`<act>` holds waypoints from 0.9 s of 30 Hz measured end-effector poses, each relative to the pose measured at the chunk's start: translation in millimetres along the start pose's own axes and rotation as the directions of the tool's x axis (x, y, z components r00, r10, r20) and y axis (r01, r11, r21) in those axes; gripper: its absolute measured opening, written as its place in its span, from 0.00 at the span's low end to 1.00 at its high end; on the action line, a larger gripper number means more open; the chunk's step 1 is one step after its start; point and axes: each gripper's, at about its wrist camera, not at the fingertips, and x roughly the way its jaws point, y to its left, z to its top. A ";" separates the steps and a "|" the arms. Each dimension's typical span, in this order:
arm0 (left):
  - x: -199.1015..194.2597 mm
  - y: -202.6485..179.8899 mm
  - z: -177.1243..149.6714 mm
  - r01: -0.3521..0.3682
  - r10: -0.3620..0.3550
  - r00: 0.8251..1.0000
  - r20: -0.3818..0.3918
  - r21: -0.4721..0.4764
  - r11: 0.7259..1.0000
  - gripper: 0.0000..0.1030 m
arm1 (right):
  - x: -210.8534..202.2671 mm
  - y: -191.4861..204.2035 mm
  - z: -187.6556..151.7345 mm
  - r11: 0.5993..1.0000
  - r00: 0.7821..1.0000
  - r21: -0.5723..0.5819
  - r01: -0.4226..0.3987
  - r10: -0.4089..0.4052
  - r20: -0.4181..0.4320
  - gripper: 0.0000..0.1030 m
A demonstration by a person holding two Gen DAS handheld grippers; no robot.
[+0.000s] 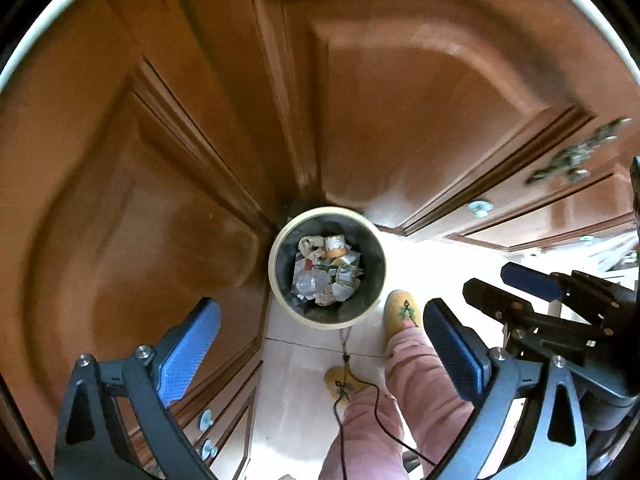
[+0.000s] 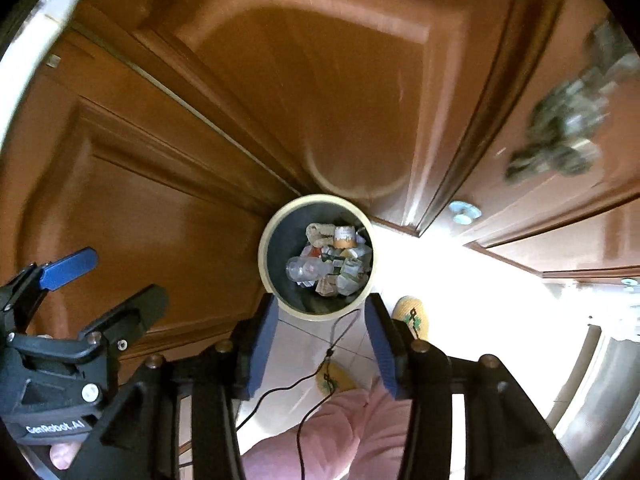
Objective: Collect trash
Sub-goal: 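Raise both tools back up toward the counter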
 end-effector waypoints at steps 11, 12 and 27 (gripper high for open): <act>-124.7 -19.1 5.9 0.036 -0.042 0.991 0.126 0.052 0.998 0.97 | -125.5 21.9 -4.4 0.999 0.990 -0.023 0.038 -0.034 0.134 0.54; -134.7 -20.9 5.9 0.036 -0.043 0.989 0.138 0.057 0.998 0.97 | -133.6 21.3 -5.0 0.999 0.989 -0.022 0.039 -0.035 0.145 0.55; -273.8 -32.8 23.4 0.022 -0.029 0.931 0.363 0.025 0.999 0.97 | -289.9 44.3 1.5 0.995 0.919 -0.078 0.057 -0.022 0.393 0.56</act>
